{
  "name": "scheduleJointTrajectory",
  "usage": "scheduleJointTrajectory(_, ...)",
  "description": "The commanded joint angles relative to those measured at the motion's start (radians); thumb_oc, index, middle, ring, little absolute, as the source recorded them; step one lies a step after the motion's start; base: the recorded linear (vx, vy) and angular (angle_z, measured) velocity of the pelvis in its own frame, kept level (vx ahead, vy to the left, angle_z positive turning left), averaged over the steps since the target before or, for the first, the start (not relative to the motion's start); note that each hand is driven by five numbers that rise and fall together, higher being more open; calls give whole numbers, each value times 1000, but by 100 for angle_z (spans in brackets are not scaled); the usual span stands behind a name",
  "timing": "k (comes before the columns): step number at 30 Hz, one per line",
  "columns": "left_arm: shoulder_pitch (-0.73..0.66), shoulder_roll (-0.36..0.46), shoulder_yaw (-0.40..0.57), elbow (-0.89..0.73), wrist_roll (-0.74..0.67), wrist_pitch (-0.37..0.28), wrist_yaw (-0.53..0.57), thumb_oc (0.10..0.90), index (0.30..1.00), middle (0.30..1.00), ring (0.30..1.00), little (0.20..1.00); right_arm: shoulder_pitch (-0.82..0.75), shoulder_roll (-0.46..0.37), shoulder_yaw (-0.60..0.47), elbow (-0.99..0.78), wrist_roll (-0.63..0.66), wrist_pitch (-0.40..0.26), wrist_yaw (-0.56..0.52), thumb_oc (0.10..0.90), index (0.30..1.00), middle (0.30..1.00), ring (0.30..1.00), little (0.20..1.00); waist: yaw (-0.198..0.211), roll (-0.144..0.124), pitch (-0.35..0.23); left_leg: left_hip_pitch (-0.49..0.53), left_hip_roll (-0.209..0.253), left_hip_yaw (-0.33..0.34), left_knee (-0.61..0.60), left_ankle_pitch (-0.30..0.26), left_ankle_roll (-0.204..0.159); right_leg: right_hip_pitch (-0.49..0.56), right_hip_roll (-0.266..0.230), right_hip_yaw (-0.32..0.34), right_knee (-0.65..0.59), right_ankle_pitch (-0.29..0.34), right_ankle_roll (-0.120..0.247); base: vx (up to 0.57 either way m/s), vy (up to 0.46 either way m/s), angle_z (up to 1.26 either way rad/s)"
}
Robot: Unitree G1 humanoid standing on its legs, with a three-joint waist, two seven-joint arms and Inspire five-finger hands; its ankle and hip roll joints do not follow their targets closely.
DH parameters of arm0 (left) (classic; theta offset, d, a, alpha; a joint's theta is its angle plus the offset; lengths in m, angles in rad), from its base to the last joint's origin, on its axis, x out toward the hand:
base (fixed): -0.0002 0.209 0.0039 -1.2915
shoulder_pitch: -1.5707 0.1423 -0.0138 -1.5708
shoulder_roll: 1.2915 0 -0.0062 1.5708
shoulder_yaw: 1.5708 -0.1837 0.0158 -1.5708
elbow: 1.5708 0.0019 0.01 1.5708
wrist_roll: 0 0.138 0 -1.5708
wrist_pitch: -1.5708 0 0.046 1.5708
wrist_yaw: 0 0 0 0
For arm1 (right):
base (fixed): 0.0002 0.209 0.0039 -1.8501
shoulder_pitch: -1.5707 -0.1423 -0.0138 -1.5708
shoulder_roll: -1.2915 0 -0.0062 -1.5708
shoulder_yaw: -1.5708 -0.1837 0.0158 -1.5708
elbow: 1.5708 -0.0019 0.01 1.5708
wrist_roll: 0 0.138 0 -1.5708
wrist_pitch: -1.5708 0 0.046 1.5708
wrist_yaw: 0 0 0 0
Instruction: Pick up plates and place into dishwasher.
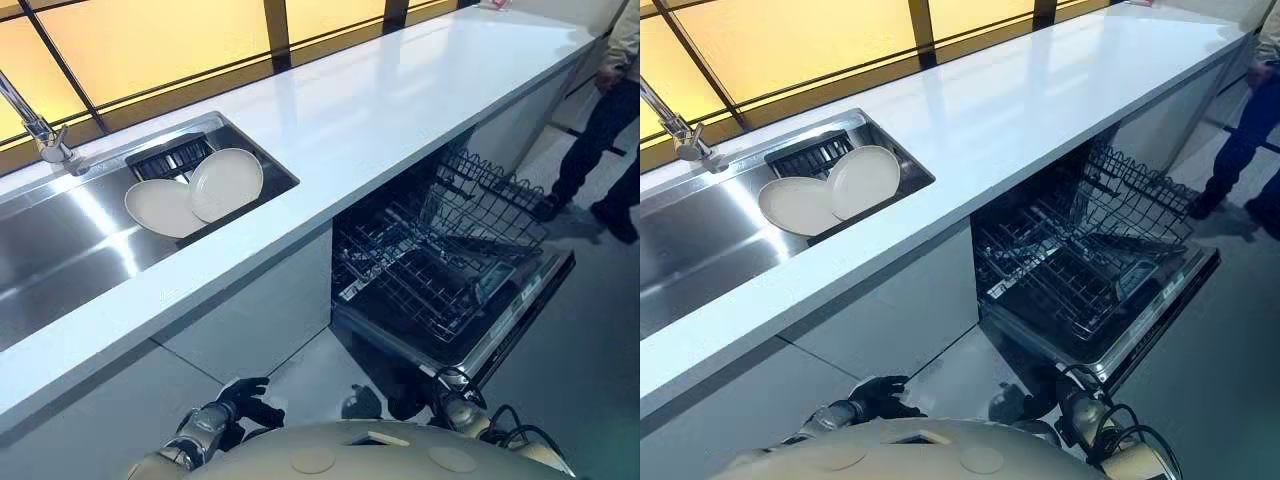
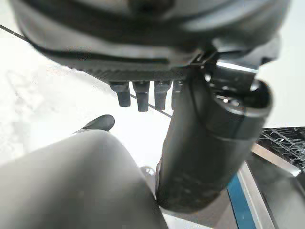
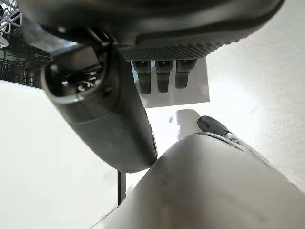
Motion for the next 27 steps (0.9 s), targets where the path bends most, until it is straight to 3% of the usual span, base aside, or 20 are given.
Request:
scheduleJointTrajectory(1,-62,-12,15,47,1,-14,4,800,900,900,900,900,-33,2,27,61,-43,-18,11,800,900,900,900,900,9,-13,42,26,-118,27,24,-115,93,-9,62,-47,79,-87,-26,-38,-269,-46)
scheduleJointTrajectory(11,-63,-16,22,53,-33,1,-22,800,900,900,900,900,-36,3,22,62,-34,-11,11,800,900,900,900,900,13,-10,41,28,-119,21,23,-116,94,-6,61,-56,83,-93,-30,0,0,0)
scheduleJointTrajectory(17,-59,-22,71,52,-178,-5,-59,800,900,900,900,900,-34,6,15,65,-27,-7,10,800,900,900,900,900,18,-12,40,30,-121,16,23,-116,94,-2,61,-59,82,-93,-31,0,0,0)
scheduleJointTrajectory(23,-50,-14,138,36,-294,-5,-250,800,900,900,900,900,-30,-4,-3,69,-41,-10,14,800,900,900,900,900,24,-9,42,25,-122,12,26,-113,90,-3,58,-63,81,-91,-31,0,0,0)
scheduleJointTrajectory(27,-49,2,118,-14,-301,-19,-399,800,900,900,900,900,-31,-25,0,50,-56,-4,29,800,900,900,900,900,18,5,46,22,-121,12,25,-109,87,-10,59,-58,86,-91,-30,-3,37,0)
